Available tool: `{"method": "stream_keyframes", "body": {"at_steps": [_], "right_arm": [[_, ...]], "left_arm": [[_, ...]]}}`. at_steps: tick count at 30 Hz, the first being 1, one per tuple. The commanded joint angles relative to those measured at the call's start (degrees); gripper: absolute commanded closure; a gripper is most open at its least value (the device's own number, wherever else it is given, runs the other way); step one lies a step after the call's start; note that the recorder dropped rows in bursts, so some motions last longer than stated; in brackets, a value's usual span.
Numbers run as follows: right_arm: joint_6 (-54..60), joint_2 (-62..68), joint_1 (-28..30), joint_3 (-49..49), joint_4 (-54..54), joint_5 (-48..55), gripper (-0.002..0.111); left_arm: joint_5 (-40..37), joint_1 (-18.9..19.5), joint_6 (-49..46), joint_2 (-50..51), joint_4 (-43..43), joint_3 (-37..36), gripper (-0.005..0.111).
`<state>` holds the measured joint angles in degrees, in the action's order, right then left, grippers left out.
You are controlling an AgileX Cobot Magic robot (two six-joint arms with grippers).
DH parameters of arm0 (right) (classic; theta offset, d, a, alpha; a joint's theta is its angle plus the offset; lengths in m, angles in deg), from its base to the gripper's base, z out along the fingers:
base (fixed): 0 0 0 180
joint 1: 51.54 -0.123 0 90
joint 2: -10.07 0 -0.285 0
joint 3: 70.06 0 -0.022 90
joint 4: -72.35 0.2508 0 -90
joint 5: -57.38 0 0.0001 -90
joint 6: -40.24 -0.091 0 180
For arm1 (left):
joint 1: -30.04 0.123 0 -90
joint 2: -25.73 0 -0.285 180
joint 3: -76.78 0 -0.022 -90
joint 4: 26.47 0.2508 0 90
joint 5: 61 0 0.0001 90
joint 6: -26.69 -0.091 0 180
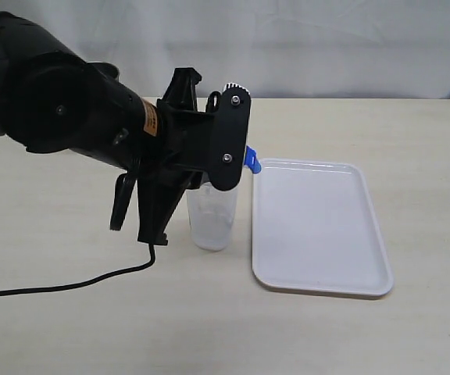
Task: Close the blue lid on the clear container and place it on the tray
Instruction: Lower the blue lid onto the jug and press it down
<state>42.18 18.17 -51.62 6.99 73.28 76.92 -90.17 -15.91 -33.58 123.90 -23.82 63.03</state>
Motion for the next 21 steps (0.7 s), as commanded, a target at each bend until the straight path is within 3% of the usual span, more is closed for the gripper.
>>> {"method": "stream_keyframes", "body": {"at_steps": [1, 17, 21], "right_arm": [[-0.31, -0.31, -0.04, 0.17, 0.11, 0.09, 0.104], [-0.31, -0.31, -0.04, 0.17, 0.11, 0.09, 0.104], [-0.31, -0.31, -0.04, 0.17, 0.11, 0.09, 0.104]], "left_arm": [[0.16, -0.05, 0.55, -0.71, -0.38, -0.05, 0.107], [-1.34, -0.05, 1.83, -0.59, -0.38, -0.05, 0.107], [-0.4, -0.05, 2.1, -0.59, -1.03, -0.05, 0.098]]}}
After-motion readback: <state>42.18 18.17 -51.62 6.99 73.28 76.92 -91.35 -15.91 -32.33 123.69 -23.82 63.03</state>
